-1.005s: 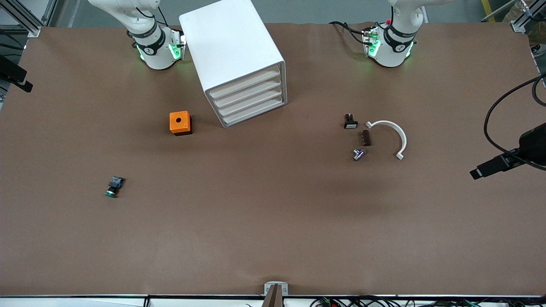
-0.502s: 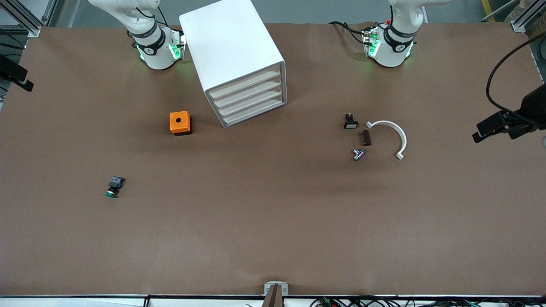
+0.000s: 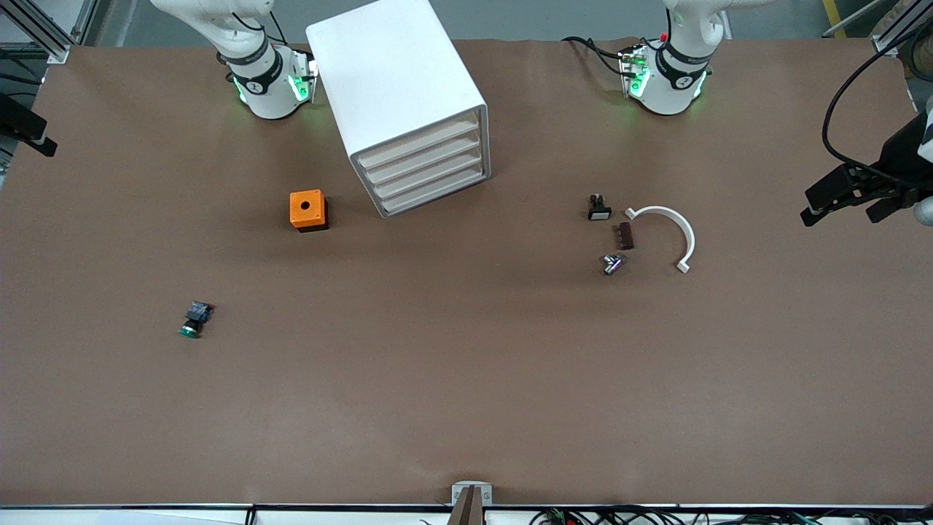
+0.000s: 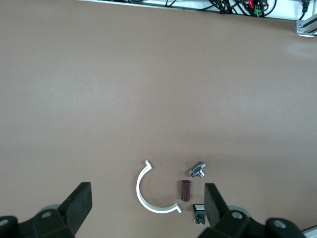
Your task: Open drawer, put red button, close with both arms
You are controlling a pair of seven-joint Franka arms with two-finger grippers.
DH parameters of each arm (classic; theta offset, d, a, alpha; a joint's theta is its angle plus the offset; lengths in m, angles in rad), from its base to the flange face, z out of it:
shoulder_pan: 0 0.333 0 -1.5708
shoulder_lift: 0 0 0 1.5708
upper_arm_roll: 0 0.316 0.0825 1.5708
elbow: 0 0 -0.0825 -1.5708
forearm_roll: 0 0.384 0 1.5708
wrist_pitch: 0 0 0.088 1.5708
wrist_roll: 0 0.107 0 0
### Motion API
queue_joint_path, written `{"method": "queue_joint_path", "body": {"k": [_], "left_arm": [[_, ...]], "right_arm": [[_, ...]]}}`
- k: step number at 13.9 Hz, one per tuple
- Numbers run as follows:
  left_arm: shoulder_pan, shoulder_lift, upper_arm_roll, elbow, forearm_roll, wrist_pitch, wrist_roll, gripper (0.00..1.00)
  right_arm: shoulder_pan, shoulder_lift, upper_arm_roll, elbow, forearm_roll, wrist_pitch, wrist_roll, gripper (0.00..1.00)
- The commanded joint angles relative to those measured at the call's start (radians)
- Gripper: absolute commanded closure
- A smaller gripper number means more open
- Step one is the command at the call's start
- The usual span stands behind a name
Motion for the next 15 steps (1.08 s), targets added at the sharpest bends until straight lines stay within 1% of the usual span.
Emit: {"method": "queue_joint_path", "body": {"k": [1, 2, 3, 9, 10, 15], "left_arm": [[-0.090, 0.002, 0.060, 0.012, 0.051, 0.002, -0.006, 0.00], [-0.116, 0.002, 0.091, 0.014, 0.051, 0.002, -0.005, 0.00], [-0.124, 0.002, 0.099, 0.017, 0.051, 0.002, -0.003, 0.00], [-0.109, 0.002, 0.098, 0.032, 0.040, 0.002, -0.003, 0.00], [-0.109, 0.002, 0.098, 0.049, 0.039, 0.001, -0.004, 0.00], [-0.106, 0.012, 0.098, 0.084, 0.034, -0.067, 0.003, 0.00]], "right_arm": [[0.005, -0.023, 0.000, -0.018, 0.019, 0.006, 0.024, 0.00], [0.005, -0.023, 0.000, -0.018, 0.022, 0.008, 0.027, 0.00], [0.006, -0.023, 0.000, -0.018, 0.024, 0.008, 0.047, 0.00], [0.026, -0.021, 0.000, -0.018, 0.026, 0.009, 0.073, 0.00], [0.026, -0.021, 0.000, -0.018, 0.021, 0.009, 0.073, 0.00], [0.029, -0.021, 0.000, -0.018, 0.019, 0.006, 0.073, 0.00]]}}
